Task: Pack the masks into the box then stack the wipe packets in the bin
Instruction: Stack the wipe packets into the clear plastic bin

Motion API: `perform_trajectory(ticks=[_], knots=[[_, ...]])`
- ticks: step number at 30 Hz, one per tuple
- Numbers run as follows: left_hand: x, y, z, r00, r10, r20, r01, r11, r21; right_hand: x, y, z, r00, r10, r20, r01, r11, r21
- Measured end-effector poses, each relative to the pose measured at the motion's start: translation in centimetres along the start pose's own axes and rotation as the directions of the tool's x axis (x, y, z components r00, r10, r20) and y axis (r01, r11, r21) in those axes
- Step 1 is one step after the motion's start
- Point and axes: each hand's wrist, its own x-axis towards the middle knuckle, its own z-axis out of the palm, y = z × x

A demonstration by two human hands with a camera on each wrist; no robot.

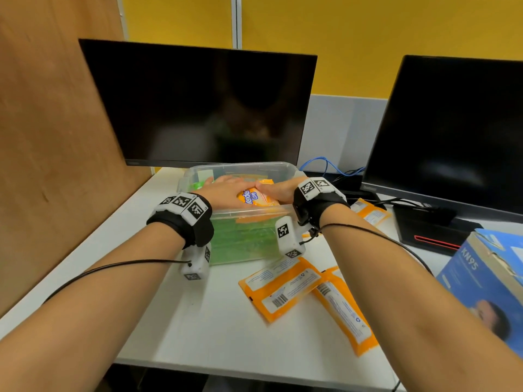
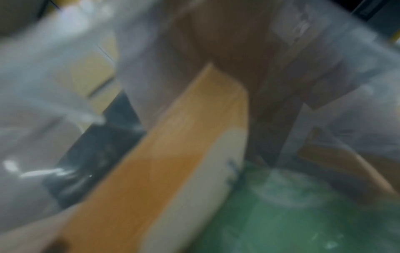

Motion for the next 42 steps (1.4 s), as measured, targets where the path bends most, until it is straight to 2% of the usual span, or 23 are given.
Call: perform_trajectory(ticks=[3, 7, 9, 11, 13, 15, 18, 23, 28, 30, 32, 34, 36, 37, 38, 40, 42], knots=[[0.0, -0.1, 0.0, 1.0, 0.01, -0.009, -0.01, 1.0, -0.001, -0.3, -0.2, 0.2, 0.998, -0.013, -0.054, 0.014, 1.0, 0.016], [0.3, -0.4, 0.2, 1.0, 0.008, 0.01, -0.009, 1.0, 0.01, 2.2, -0.1, 0.7, 1.0, 0.005, -0.021, -0.004, 1.0, 0.003], [0.4, -0.6, 0.3, 1.0, 0.009, 0.018, -0.009, 1.0, 0.014, 3.3, 0.2, 0.7, 0.997, 0.014, -0.072, -0.013, 1.0, 0.01], [0.6, -0.7, 0.4, 1.0, 0.012, 0.015, -0.012, 1.0, 0.018, 1.6, -0.1, 0.6, 0.99, 0.032, -0.137, -0.03, 0.999, 0.018], [0.7, -0.9, 0.5, 1.0, 0.017, 0.01, -0.018, 1.0, 0.022, -0.1, -0.4, 0.3, 0.993, 0.024, -0.115, -0.025, 1.0, 0.001], [0.8, -1.1, 0.5, 1.0, 0.023, 0.014, -0.023, 0.999, 0.031, -1.1, -0.5, 0.0, 0.999, 0.014, -0.034, -0.014, 1.0, 0.008], [0.9, -1.1, 0.6, 1.0, 0.023, 0.013, -0.023, 0.999, 0.024, -2.0, -0.3, -0.7, 1.0, -0.026, -0.013, 0.026, 0.999, 0.041], [0.7, -0.9, 0.4, 1.0, 0.016, 0.004, -0.016, 1.0, 0.022, -1.2, -0.3, -0.1, 1.0, -0.021, -0.019, 0.022, 0.998, 0.056], [0.7, -1.0, 0.5, 1.0, 0.028, 0.002, -0.028, 1.0, -0.014, -0.8, -0.4, 0.6, 0.994, -0.051, -0.095, 0.063, 0.989, 0.132], [0.2, -0.8, 0.1, 0.996, 0.03, -0.079, -0.042, 0.989, -0.145, -0.5, -0.6, 0.4, 0.985, -0.126, -0.114, 0.14, 0.982, 0.129], [-0.6, 0.1, -0.8, 0.976, 0.016, -0.217, -0.05, 0.987, -0.155, 0.1, -0.1, -0.6, 0.956, -0.238, -0.174, 0.269, 0.944, 0.189], [-1.4, 2.2, -1.9, 0.899, 0.114, -0.423, -0.139, 0.99, -0.029, -0.3, 1.3, -2.3, 0.913, -0.309, -0.267, 0.371, 0.9, 0.23], [-2.8, 6.3, -2.4, 0.824, 0.25, -0.509, -0.279, 0.96, 0.02, -1.3, 3.1, -3.7, 0.876, -0.315, -0.365, 0.408, 0.888, 0.212], [-3.6, 8.4, -2.3, 0.816, 0.289, -0.5, -0.331, 0.944, 0.006, -1.8, 4.1, -3.9, 0.884, -0.313, -0.347, 0.392, 0.901, 0.186], [-4.3, 10.4, -1.9, 0.83, 0.315, -0.461, -0.359, 0.933, -0.009, -2.2, 5.0, -4.0, 0.906, -0.307, -0.291, 0.359, 0.921, 0.149], [-5.3, 13.8, -0.5, 0.881, 0.336, -0.333, -0.362, 0.932, -0.016, -3.5, 7.0, -3.5, 0.95, -0.275, -0.149, 0.287, 0.955, 0.07], [-5.7, 15.7, 1.5, 0.94, 0.307, -0.153, -0.308, 0.951, 0.014, -4.9, 8.5, -3.1, 0.964, -0.26, -0.065, 0.265, 0.96, 0.089]])
